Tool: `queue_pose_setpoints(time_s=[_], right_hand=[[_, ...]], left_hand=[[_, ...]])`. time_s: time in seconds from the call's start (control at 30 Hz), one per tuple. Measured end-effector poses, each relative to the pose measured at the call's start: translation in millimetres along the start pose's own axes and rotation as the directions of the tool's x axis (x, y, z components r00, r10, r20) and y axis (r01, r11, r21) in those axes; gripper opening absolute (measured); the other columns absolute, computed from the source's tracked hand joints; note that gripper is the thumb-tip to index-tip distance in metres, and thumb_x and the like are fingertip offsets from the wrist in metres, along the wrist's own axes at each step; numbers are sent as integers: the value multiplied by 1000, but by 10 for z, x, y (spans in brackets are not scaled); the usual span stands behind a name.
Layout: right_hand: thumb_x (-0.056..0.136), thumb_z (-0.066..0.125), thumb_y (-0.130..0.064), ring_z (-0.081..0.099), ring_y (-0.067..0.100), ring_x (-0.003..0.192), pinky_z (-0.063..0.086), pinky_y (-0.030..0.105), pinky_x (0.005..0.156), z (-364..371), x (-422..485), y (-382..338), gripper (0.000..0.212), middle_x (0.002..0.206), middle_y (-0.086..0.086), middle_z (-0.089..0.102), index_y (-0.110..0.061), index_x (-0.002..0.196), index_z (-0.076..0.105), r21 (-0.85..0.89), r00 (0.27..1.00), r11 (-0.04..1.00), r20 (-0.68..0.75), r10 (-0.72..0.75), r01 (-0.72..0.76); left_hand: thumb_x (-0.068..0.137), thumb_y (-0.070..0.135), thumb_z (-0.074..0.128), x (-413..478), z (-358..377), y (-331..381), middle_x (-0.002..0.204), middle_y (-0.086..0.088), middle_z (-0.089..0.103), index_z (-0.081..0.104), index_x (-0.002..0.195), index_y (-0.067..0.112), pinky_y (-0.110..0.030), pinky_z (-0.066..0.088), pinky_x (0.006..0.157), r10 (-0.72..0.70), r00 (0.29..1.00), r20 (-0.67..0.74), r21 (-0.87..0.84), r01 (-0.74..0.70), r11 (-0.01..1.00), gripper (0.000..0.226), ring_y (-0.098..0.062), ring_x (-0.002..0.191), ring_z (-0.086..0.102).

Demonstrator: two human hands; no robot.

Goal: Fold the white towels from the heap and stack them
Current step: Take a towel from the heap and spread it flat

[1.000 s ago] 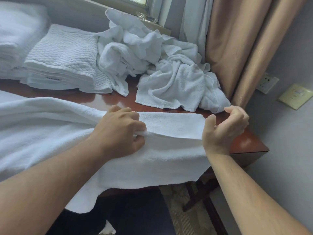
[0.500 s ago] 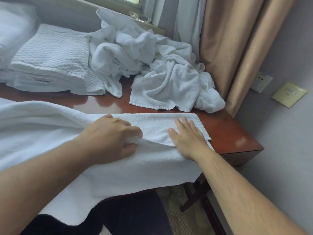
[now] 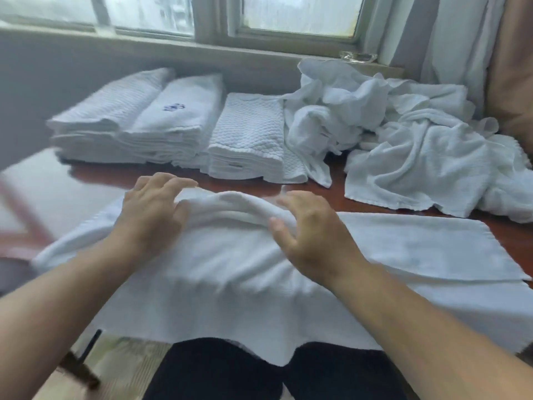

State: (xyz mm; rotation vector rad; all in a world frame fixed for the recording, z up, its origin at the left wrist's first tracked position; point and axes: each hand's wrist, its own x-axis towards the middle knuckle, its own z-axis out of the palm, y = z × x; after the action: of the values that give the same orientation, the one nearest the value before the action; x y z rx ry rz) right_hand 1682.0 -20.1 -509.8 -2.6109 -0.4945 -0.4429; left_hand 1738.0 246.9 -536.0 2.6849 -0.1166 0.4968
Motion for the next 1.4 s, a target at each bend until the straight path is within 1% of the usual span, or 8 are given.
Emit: queue_pose_setpoints(time_s=[0.13, 0.37, 0.5, 0.6, 0.77, 1.03, 1.23, 1.4], right_hand=[[94, 64, -19, 58, 25, 120, 41, 35, 108, 479, 170, -524, 29, 126, 8, 67, -8, 120, 71, 83, 943, 951, 128, -306, 297], [99, 53, -41, 38, 6, 140, 22, 23, 117, 790, 357, -540, 35, 149, -11, 50, -29, 131, 63, 156, 920, 952, 257, -295, 262], [101, 44, -50, 22, 4, 147, 3, 13, 114, 824, 357, -528, 48, 160, -12, 34, -34, 146, 48, 80, 891, 949, 326, -315, 306], [103, 37, -55, 11, 5, 151, -11, 8, 108, 835, 405, -531, 55, 166, -10, 22, -34, 154, 37, 37, 865, 939, 378, -330, 342], [103, 39, -53, 11, 1, 150, -15, -2, 100, 834, 543, -500, 54, 167, -13, 20, -36, 154, 36, 25, 851, 935, 405, -334, 354], [103, 42, -48, 6, -7, 149, -9, 3, 109, 899, 814, -434, 55, 166, -21, 15, -37, 156, 33, 78, 859, 961, 433, -273, 266], [98, 60, -26, 58, 22, 125, 25, 8, 111, 846, 780, -480, 31, 137, 7, 62, -11, 123, 69, 89, 855, 893, 262, -448, 440], [91, 63, -24, 56, 28, 68, 52, 40, 60, 793, 665, -511, 20, 76, 5, 60, -11, 76, 64, -169, 673, 667, -31, -739, 725]], left_hand=[[99, 26, 48, -3, -113, -424, 147, -7, 47, 52, 142, 30, -44, 26, 111, -297, 955, -2, 21, 297, 955, 43, -33, 136, 32], [92, 46, 66, 421, -238, -710, 144, -14, 52, 41, 150, 15, -42, 39, 106, -503, 843, 190, 58, 502, 863, 70, -36, 134, 44], [84, 36, 77, 571, -303, -711, 91, -8, 75, 74, 100, 10, -33, 53, 74, -410, 872, 266, 132, 389, 912, 31, -23, 84, 67], [84, 25, 73, 616, -354, -679, 63, 2, 66, 67, 67, 15, -29, 42, 57, -354, 917, 182, 79, 346, 935, 21, -20, 69, 62], [87, 34, 72, 683, -587, -706, 102, 1, 66, 69, 85, 29, -44, 45, 97, -295, 955, -29, 24, 296, 955, 7, -28, 108, 58], [85, 34, 72, 558, -1003, -910, 96, 3, 72, 73, 94, 35, -31, 51, 76, -328, 885, -330, -147, 295, 944, 9, -25, 90, 69], [84, 16, 63, 155, -605, -1107, 108, -15, 72, 56, 90, 20, -39, 58, 78, -523, 852, -7, -844, 275, 460, 10, -18, 87, 73], [85, 1, 56, 32, -405, -1210, 104, -9, 71, 48, 77, 20, -21, 56, 69, -522, 853, 3, -948, 169, 271, 22, -12, 84, 71]])
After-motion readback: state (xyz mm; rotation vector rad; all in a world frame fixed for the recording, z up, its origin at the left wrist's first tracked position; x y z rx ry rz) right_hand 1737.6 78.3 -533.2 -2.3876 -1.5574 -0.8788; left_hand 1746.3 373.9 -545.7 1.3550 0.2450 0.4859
